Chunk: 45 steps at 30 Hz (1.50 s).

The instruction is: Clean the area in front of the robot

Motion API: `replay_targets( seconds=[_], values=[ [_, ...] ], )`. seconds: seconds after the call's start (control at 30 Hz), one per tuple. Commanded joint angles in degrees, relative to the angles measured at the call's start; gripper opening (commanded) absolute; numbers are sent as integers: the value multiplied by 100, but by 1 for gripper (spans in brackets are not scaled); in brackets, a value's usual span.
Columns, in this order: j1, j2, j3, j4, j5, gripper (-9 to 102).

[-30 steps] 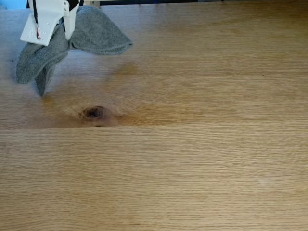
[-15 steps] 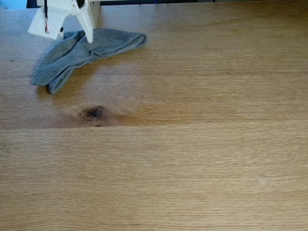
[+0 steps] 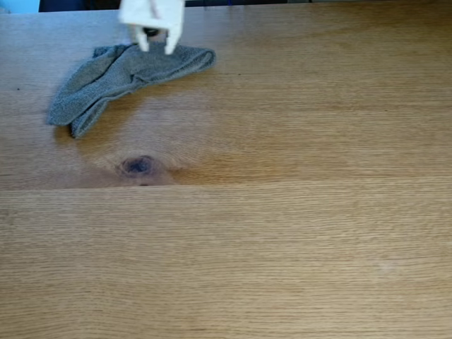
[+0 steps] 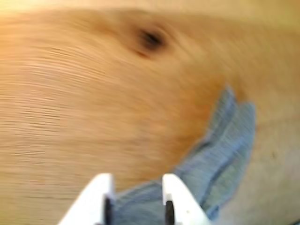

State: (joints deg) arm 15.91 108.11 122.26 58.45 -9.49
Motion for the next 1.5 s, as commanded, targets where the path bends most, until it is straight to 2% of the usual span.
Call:
replay_targets(
  seconds=[0.0,0.27,0.53,0.63,0.8,0.93,1.2,1.27,1.47],
  values=[
    [-800,729,-70,26,694,6],
    [-1362,1573,-62,79,1608,0],
    [-1459,3270,149,1459,2197,0],
    [-1626,4482,984,1661,2171,0],
    [-1767,6513,3103,1433,1854,0],
    [-1881,7365,4412,1573,1652,0],
    [-1828,8121,6354,1661,1468,0],
    [-1705,8121,6785,1468,1389,0],
    [-1696,8130,7040,1380,1257,0]
  ],
)
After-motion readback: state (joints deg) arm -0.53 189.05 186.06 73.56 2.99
